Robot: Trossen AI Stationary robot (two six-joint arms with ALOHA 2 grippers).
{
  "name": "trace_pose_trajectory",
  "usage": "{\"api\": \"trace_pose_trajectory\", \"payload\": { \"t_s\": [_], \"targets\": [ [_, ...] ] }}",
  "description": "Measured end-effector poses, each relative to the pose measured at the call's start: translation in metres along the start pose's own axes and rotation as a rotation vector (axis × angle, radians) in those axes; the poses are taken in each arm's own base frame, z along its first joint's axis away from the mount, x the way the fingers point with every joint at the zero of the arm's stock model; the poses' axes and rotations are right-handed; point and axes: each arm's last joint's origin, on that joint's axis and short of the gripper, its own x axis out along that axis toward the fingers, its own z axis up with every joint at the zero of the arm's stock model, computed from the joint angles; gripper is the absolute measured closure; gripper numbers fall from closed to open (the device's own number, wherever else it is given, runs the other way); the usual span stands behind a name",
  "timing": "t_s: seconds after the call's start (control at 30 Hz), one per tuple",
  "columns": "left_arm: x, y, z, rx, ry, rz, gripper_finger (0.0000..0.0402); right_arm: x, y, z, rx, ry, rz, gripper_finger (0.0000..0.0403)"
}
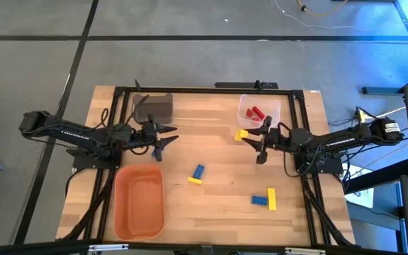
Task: Sort & place blocks by color
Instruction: Put the top yellow block into the orange bin
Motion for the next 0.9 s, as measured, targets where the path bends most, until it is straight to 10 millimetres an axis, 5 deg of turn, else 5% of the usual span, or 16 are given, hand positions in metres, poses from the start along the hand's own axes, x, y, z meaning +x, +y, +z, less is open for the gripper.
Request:
{"api": "trace_pose_trajectory", "payload": {
  "t_s": [0.23, 0.37, 0.63, 0.9],
  "targets": [
    [0.0, 0.0, 0.0, 0.022, 0.0, 0.016, 0.0262, 0.003, 0.003, 0.0, 0.068, 0.008, 0.085, 0.0266],
    [0.0, 0.002, 0.001, 0.019, -0.011, 0.066, 0.0262, 0.023, 0.014, 0.012, 0.118, 0.017, 0.216, 0.0266],
    [0.0, 0.003, 0.002, 0.018, -0.016, 0.109, 0.0262, 0.103, 0.062, 0.02, 0.038, 0.073, 0.461, 0.0266],
    [0.0, 0.003, 0.002, 0.018, -0.015, 0.108, 0.0262, 0.191, 0.13, 0.016, -0.005, 0.013, 0.7, 0.0266]
  ]
}}
